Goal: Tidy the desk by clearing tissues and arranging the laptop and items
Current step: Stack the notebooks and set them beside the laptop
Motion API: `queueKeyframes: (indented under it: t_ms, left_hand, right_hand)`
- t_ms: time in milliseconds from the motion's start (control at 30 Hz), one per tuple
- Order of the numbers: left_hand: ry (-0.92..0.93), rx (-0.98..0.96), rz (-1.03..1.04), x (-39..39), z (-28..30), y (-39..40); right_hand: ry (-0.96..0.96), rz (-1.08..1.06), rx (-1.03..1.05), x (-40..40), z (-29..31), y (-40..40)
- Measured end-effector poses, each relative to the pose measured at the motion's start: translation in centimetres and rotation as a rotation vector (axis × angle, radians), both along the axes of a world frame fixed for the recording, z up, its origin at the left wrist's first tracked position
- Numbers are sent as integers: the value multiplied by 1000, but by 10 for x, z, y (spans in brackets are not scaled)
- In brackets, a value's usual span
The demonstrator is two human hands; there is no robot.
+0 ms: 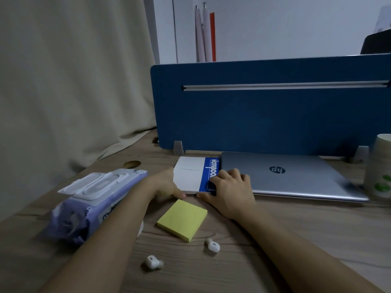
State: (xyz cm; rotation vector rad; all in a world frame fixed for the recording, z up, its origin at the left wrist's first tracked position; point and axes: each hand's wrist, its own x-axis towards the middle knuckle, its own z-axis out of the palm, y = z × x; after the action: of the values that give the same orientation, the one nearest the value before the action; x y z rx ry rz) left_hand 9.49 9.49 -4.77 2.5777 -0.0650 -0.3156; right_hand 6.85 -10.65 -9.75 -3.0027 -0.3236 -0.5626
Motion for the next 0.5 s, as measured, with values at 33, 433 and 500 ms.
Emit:
queueKeyframes:
  t_ms: [33,433,500]
  left_hand:
    - [-30,42,-8,0,-2,-1]
    - [-251,195,-4,-6,-10,-12]
    - [-260,211,-20,-11,-12,-12]
  right_hand:
    - [-4,-3,-4,1,-1,0]
    - [-37,58,23,7,-6,-6]
    - [-35,73,38,7,-7,-7]
